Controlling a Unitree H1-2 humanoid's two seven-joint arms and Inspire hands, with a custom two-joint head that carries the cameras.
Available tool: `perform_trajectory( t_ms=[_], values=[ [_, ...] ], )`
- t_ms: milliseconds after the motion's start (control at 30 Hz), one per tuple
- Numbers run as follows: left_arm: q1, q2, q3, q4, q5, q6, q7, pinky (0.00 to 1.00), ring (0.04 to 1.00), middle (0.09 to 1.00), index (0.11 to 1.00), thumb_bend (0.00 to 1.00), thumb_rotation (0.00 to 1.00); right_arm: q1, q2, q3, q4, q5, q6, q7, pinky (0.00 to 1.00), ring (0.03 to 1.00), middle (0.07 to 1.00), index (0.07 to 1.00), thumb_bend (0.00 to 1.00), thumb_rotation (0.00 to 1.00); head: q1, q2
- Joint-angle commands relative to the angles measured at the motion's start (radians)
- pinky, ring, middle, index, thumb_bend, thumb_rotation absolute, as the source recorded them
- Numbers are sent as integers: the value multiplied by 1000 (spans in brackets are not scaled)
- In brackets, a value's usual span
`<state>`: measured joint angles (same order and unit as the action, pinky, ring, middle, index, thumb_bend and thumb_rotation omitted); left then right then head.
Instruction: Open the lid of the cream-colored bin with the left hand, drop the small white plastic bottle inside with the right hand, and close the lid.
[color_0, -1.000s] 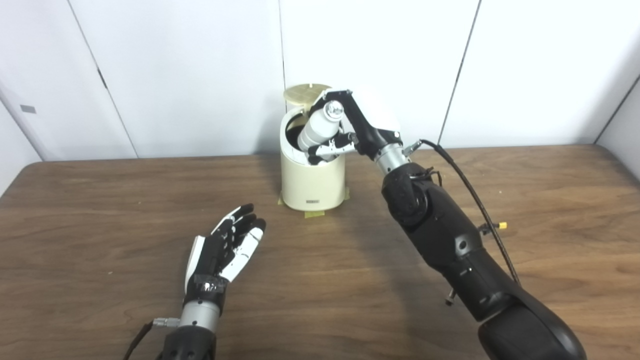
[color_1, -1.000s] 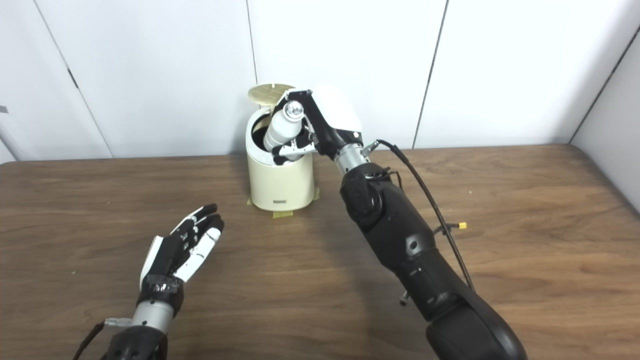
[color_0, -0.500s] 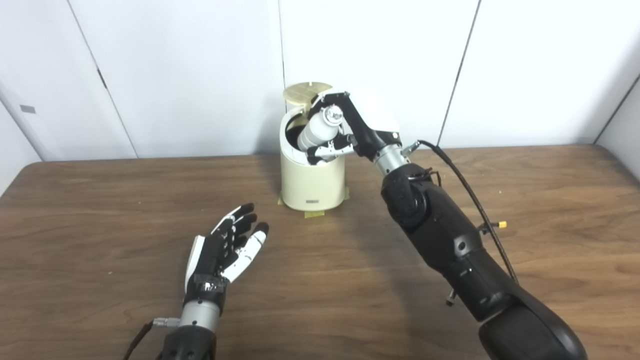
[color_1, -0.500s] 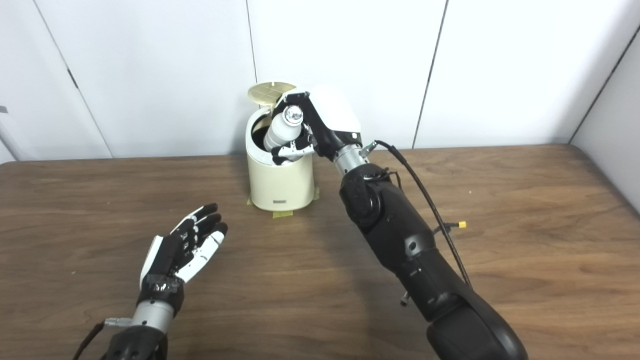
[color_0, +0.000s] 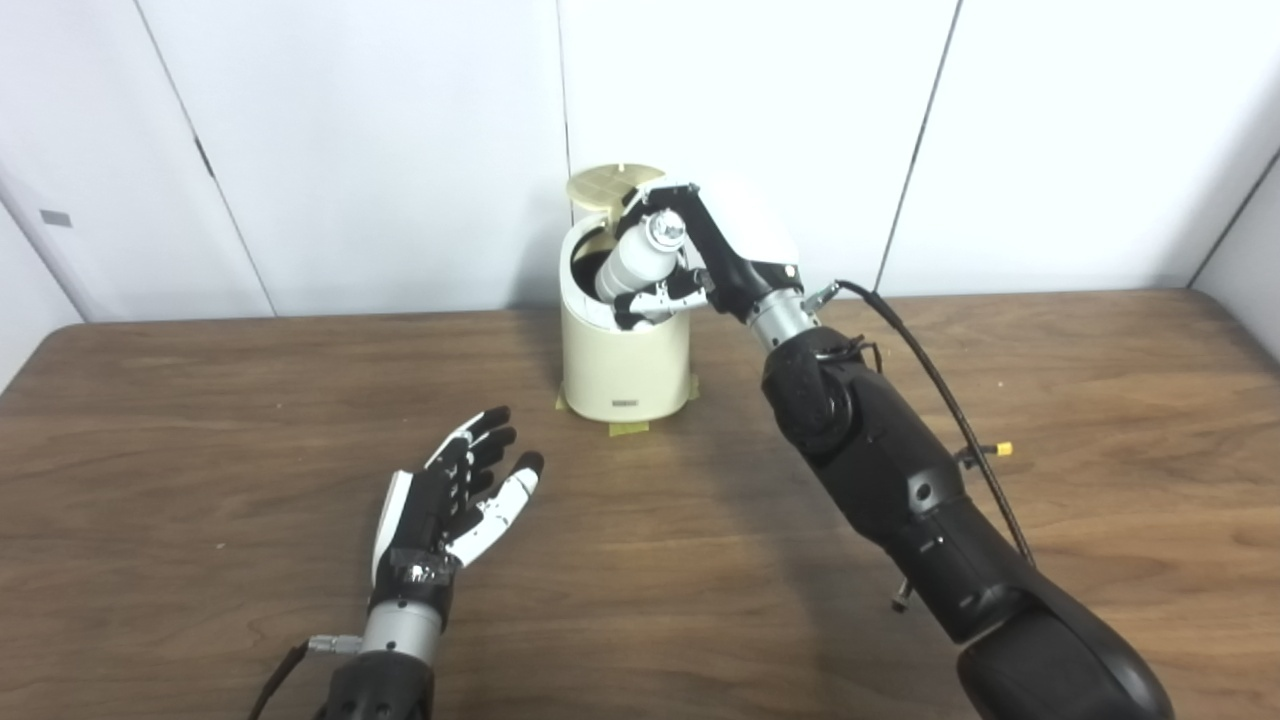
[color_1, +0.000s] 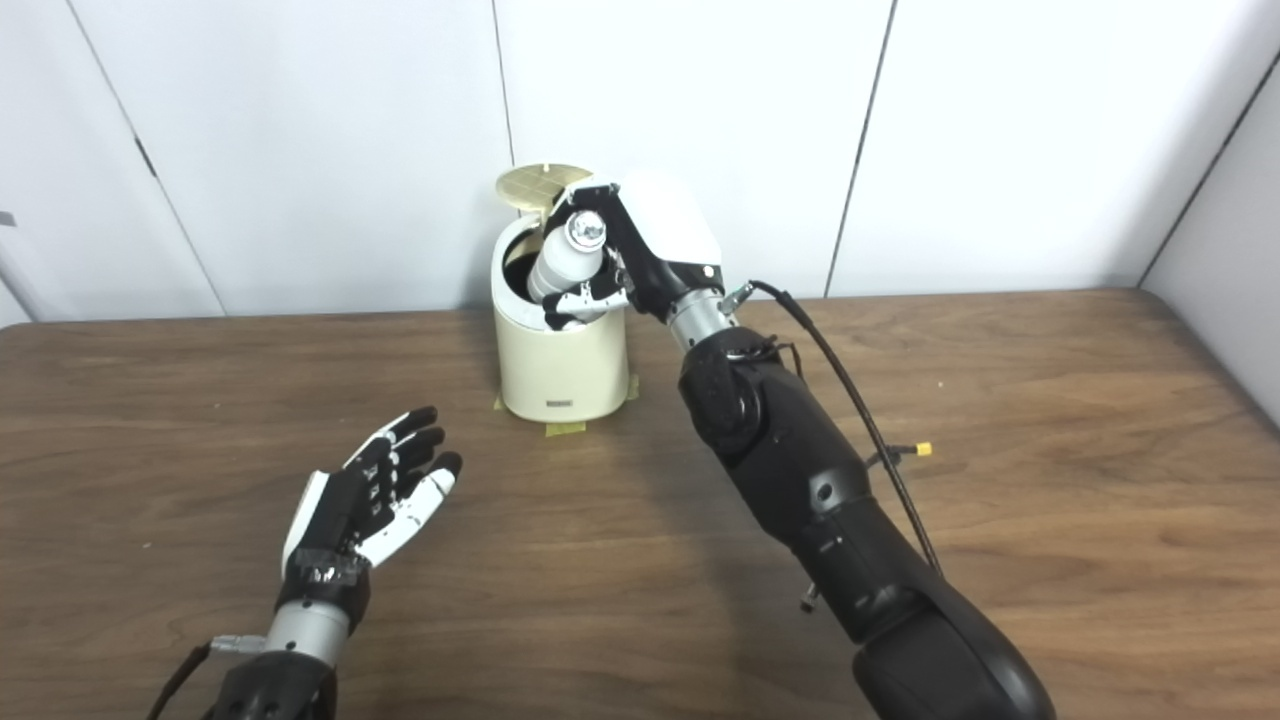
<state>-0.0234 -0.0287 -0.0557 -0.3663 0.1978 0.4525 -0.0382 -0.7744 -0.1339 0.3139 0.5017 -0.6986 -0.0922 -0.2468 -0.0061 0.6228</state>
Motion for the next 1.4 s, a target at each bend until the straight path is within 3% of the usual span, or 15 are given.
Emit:
perform_trajectory(
  t_ms=[0, 333, 667, 767, 833, 867, 1000, 1367],
  values=[
    [-34, -3, -4, -35, -3, -17, 8, 908, 895, 855, 888, 451, 297, -48, -4, -7, -27, -2, 3, -6, 647, 727, 740, 748, 789, 37, -1, 1],
    [-36, 2, -9, -40, 8, -12, 9, 877, 879, 848, 879, 457, 293, -48, -5, -4, -26, -5, 22, 11, 661, 761, 784, 826, 826, 63, -6, 6],
    [-36, -1, -5, -39, -1, -16, 10, 878, 879, 847, 876, 459, 274, -45, -6, -7, -35, 2, 23, 17, 656, 754, 776, 807, 830, 70, -5, 9],
    [-37, -3, -3, -40, -5, -14, 10, 885, 881, 845, 877, 463, 272, -38, 6, -30, -29, 27, -30, -42, 587, 672, 686, 728, 808, 15, -5, 13],
    [-37, -2, -3, -42, -4, -11, 9, 889, 882, 848, 878, 463, 277, -29, 24, -64, -33, 70, -64, -76, 445, 486, 525, 536, 569, 2, -6, 14],
    [-37, -3, -2, -42, -8, -10, 9, 891, 884, 849, 878, 463, 277, -25, 31, -76, -37, 82, -73, -89, 415, 459, 511, 518, 541, 1, -7, 14],
    [-38, 1, 0, -37, -10, -12, 8, 899, 886, 852, 880, 466, 285, -8, 42, -105, -76, 106, -72, -99, 349, 426, 496, 516, 502, 0, -5, 12],
    [-47, 15, 28, -3, -30, -34, 17, 866, 874, 845, 874, 459, 299, 55, 30, -155, -211, 148, -23, -52, 350, 431, 489, 508, 502, 0, -22, 2]
  ],
)
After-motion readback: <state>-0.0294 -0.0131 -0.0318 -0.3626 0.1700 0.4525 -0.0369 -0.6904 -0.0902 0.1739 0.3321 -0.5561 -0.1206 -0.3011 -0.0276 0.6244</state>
